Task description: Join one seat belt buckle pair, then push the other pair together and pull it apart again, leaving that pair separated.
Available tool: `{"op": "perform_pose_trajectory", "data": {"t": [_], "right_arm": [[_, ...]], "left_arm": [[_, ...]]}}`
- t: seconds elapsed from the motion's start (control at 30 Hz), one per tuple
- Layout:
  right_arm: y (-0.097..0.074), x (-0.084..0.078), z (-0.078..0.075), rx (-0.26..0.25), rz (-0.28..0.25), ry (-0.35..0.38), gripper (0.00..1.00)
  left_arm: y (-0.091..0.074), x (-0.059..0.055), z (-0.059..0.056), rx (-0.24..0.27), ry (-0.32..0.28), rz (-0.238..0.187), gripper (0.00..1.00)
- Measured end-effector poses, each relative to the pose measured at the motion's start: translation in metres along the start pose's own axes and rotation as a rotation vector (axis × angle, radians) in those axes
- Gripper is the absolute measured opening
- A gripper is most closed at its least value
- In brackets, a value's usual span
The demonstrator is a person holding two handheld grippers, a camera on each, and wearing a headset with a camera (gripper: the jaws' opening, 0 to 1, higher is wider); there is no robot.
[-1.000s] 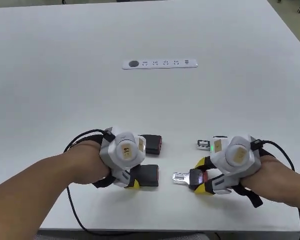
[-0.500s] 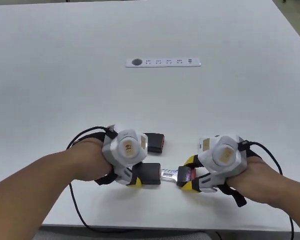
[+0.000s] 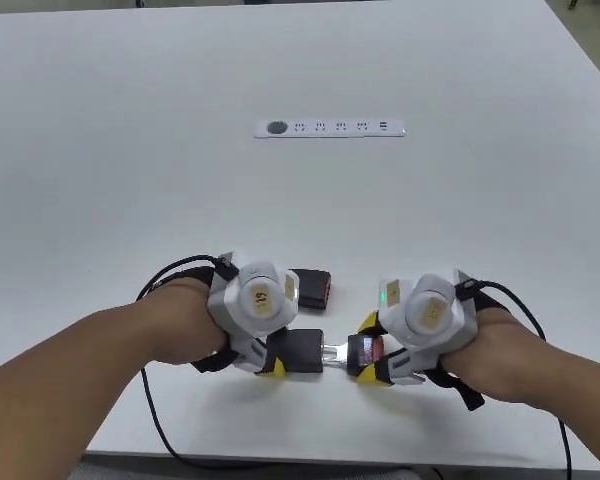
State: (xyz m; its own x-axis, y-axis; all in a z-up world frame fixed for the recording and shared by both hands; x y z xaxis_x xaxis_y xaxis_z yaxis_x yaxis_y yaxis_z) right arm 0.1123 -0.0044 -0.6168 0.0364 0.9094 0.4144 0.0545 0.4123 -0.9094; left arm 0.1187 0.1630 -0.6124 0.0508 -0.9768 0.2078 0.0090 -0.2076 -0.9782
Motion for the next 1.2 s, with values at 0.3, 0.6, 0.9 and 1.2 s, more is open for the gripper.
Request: {"op": "perform_pose_trajectory", "data": {"t": [0.3, 0.6, 0.9, 1.2], "right_arm": [[0.002, -0.002, -0.001, 0.026, -0.031, 0.029, 0.33], [0.006, 0.001, 0.001, 0.026, -0.061, 0.032, 0.32], [0.008, 0.006, -0.002, 0.028, -0.042, 0.033, 0.31], [0.011, 0.016, 0.002, 0.022, -0.051, 0.043, 0.31]], "left_arm": [[0.001, 0.001, 0.0, -0.004, 0.02, 0.004, 0.33], [0.001, 0.002, 0.0, -0.009, 0.063, 0.003, 0.33], [0.001, -0.001, 0.004, -0.016, 0.067, -0.012, 0.32], [0.001, 0.0, 0.004, -0.014, 0.071, -0.002, 0.32]]}}
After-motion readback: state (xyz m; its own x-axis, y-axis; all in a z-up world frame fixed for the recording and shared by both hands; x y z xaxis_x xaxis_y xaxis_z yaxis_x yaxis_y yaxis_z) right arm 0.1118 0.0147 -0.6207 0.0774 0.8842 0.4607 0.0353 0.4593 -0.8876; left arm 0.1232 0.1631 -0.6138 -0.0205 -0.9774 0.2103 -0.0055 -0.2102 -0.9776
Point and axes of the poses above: the centre of the closed fingertips' face, and the gripper's own axes: y roughly forward along the fingers, z roughly to its left, x roughly out of its top, the point moved 9 cm from there along -y, roughly backward along the fingers, and after that the axes turned 12 degrees about z, right-handed, at the moved point
